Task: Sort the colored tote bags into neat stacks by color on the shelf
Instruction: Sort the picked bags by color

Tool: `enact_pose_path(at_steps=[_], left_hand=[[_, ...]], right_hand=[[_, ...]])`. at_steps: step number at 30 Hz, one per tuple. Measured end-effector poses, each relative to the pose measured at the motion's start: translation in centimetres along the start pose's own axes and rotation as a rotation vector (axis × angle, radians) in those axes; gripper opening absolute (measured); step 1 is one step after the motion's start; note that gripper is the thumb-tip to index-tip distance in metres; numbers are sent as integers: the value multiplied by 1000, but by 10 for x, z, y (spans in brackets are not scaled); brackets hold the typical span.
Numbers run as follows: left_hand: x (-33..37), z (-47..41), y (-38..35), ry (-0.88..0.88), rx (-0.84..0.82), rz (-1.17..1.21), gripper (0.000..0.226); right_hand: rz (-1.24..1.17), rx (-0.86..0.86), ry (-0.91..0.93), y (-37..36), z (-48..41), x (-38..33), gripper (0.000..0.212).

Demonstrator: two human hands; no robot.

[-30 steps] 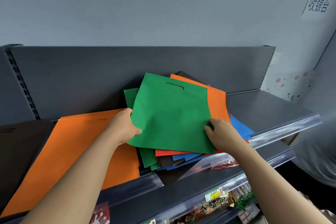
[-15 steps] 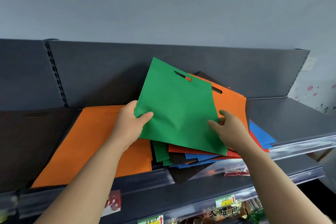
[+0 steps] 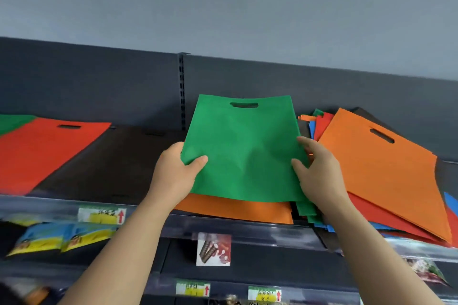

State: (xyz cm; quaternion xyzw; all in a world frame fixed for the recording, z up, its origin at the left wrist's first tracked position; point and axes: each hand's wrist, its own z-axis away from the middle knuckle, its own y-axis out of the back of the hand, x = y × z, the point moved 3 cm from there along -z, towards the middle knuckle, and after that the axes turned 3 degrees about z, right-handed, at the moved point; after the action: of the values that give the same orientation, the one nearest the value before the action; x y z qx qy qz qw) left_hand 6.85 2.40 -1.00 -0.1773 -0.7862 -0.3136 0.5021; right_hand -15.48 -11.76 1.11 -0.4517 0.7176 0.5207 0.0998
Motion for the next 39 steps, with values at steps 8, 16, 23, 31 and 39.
enact_pose_path(at_steps=[8, 16, 23, 31, 39], left_hand=[[-49, 11, 143, 77, 171, -183, 13], [-92, 24, 289, 139, 248, -312, 13], [-129, 21, 382, 213, 292, -341, 15], [-191, -20, 448, 319, 348, -329, 34], [-231, -77, 498, 348, 410, -406, 56]], right_hand=[[-23, -97, 114, -94, 28, -111, 42], [-105, -210, 172, -189, 69, -225, 46], [-143, -270, 205, -258, 92, -301, 49], [-172, -317, 247, -339, 76, -360, 50], [-208, -333, 273, -418, 43, -410, 51]])
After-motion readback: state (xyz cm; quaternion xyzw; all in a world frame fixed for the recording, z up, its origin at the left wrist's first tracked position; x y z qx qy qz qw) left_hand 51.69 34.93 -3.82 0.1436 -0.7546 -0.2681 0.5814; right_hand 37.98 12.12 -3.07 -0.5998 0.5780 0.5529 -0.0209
